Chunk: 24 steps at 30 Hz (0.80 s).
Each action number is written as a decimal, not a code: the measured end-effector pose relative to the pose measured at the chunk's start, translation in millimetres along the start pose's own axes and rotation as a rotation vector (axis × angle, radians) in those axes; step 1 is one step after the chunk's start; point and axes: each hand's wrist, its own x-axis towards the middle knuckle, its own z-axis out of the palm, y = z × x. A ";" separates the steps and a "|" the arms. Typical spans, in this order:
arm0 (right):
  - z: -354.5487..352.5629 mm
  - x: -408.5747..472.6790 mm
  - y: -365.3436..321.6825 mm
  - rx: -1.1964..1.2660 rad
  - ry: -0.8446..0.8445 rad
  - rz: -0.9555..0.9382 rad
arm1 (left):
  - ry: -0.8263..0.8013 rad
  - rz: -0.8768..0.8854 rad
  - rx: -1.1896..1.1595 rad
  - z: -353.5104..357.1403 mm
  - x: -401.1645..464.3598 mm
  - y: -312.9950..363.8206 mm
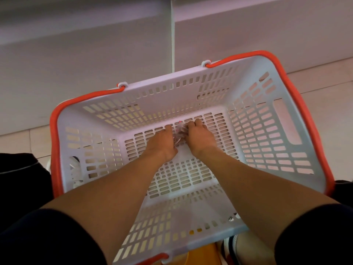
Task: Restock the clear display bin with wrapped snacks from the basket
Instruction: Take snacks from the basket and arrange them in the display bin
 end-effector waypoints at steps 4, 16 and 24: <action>-2.1 0.6 0.2 0.064 0.034 0.021 | -0.067 -0.056 -0.168 5.5 0.2 0.3; -84.1 -31.6 8.5 0.975 -0.664 0.118 | -0.400 -0.295 -1.328 -39.8 -22.7 -28.4; -192.2 -90.1 -56.0 0.739 -0.425 -0.273 | -0.426 0.052 -1.300 -127.0 -100.6 -30.3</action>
